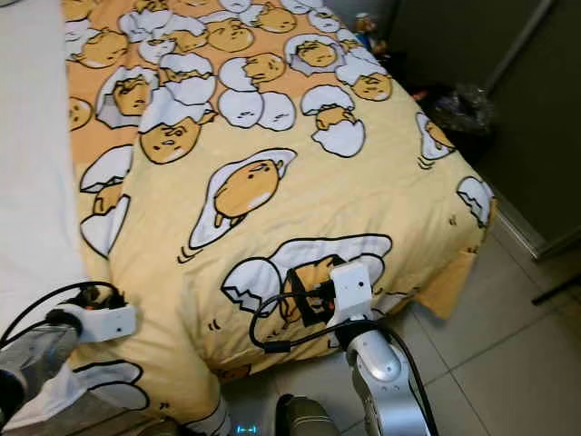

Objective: Clean up the room

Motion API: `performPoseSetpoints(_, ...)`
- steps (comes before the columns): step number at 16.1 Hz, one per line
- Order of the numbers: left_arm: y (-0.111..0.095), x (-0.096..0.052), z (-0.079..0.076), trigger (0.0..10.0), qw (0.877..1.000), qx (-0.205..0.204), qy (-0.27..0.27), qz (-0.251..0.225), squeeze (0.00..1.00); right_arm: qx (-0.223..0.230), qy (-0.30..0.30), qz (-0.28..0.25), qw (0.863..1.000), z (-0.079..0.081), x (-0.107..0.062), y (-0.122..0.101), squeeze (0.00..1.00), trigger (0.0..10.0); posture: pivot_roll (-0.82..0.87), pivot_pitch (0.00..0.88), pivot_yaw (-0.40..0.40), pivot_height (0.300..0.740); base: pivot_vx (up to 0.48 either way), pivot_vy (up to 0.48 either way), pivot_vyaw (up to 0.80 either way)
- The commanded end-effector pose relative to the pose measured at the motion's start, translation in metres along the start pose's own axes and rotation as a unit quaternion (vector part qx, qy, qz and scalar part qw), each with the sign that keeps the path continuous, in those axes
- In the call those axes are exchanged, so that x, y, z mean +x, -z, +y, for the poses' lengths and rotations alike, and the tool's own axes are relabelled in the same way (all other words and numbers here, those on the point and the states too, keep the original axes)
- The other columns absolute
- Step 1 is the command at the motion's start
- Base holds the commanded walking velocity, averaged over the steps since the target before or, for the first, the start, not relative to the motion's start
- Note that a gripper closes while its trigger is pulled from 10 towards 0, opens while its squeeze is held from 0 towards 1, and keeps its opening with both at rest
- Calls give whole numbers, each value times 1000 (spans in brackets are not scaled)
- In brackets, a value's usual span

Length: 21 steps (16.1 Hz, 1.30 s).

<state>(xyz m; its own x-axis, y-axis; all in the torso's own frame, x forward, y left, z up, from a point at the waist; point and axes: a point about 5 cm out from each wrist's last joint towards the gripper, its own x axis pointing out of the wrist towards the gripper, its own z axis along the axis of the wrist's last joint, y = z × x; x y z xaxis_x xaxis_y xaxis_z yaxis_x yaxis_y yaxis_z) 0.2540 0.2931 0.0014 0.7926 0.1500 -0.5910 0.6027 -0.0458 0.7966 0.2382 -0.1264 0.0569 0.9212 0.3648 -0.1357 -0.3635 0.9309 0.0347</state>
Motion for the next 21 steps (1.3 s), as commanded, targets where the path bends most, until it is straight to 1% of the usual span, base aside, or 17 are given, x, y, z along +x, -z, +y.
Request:
performPoseSetpoints(1,50,-31,-67,10000,982,16,164,94,1000,-1,2,11,1000,-3,-3,6,0,10000,43,156,-88,740,0,0,0)
performPoseSetpoints(2,56,-36,-72,10000,979,-2,179,98,1000,1,0,12,1000,-3,-3,7,0,10000,48,152,-89,740,0,0,0)
performPoseSetpoints(4,57,-37,-72,10000,981,-20,169,95,1000,1,-3,12,1000,-2,-2,7,0,10000,54,149,-91,740,0,0,0)
performPoseSetpoints(5,52,-34,-56,10000,987,-79,122,63,1000,2,-9,14,1000,-1,-1,8,0,10000,82,142,-103,740,0,0,0)
performPoseSetpoints(7,49,-31,-38,10000,988,-112,92,44,1000,2,-16,18,1000,-2,1,11,0,10000,99,133,-113,740,0,0,0)
performPoseSetpoints(8,39,-26,-19,10000,953,-300,36,28,1000,3,-21,20,1000,-2,3,12,0,10000,107,130,-115,740,0,0,0)
performPoseSetpoints(9,38,-24,-9,10000,927,-373,6,25,1000,5,-23,18,1000,-2,5,11,0,10000,109,131,-117,740,0,0,0)
performPoseSetpoints(10,39,-24,1,10000,893,-450,-24,20,1000,7,-24,17,1000,0,6,10,0,10000,114,138,-120,740,0,0,0)
performPoseSetpoints(11,41,-25,6,10000,872,-488,-40,18,1000,8,-25,16,1000,3,7,10,0,10000,115,142,-122,740,0,0,0)
performPoseSetpoints(12,43,-30,20,10000,829,-553,-82,13,1000,9,-29,14,999,3,8,10,0,10000,118,139,-123,740,0,0,0)
performPoseSetpoints(13,42,-32,25,10000,816,-571,-91,12,1000,9,-29,13,999,2,8,9,0,10000,118,138,-123,740,0,0,0)
performPoseSetpoints(14,39,-40,33,10000,808,-582,-92,9,1000,9,-29,14,999,0,9,9,0,10000,119,137,-121,740,0,0,0)
performPoseSetpoints(16,34,-53,32,10000,825,-561,-74,7,1000,9,-29,14,999,-2,7,9,0,10000,120,135,-116,740,0,0,0)
performPoseSetpoints(17,37,-66,31,10000,845,-530,-72,12,1000,8,-29,16,999,-3,7,10,0,10000,126,133,-115,740,0,0,0)
performPoseSetpoints(18,38,-70,32,10000,847,-526,-78,10,1000,8,-29,17,999,-2,6,11,0,10000,128,134,-116,740,0,0,0)
performPoseSetpoints(19,38,-78,42,10000,832,-546,-102,3,1000,9,-29,18,999,-2,6,12,0,10000,136,132,-118,740,0,0,0)
performPoseSetpoints(21,28,-94,58,10000,816,-565,-127,-7,1000,10,-34,18,999,0,8,11,0,10000,149,127,-126,740,0,0,0)
